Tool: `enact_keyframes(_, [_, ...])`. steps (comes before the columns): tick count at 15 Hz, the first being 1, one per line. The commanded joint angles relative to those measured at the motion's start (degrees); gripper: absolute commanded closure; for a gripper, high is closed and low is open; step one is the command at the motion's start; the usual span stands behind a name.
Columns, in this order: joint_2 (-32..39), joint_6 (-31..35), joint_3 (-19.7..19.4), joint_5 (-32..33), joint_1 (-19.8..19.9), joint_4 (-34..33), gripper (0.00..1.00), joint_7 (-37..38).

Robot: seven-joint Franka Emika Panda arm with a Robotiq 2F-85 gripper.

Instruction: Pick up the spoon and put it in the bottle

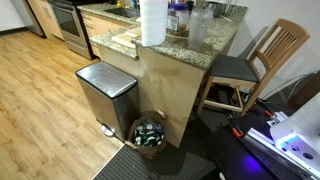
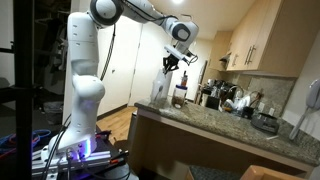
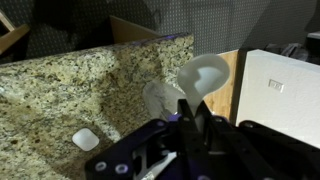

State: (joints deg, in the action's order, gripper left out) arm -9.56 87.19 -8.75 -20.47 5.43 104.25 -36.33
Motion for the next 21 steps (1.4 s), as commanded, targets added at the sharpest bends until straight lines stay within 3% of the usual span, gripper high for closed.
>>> enact_keyframes(1, [2.9, -1.2, 1.8, 1.8, -2.1, -1.3, 1.0, 0.5])
enact_keyframes(6, [6.2, 2.1, 5.9, 7.0, -5.3, -2.0, 1.0, -0.6])
enact_keyframes(7, [4.7, 0.6, 4.9, 4.3, -4.4, -0.5, 0.98, 0.4])
enact_keyframes(11, [5.7, 1.7, 6.2, 6.0, -5.4, -1.1, 1.0, 0.4])
enact_keyframes(21, [10.2, 1.0, 10.8, 20.4, -8.4, -2.6, 1.0, 8.5])
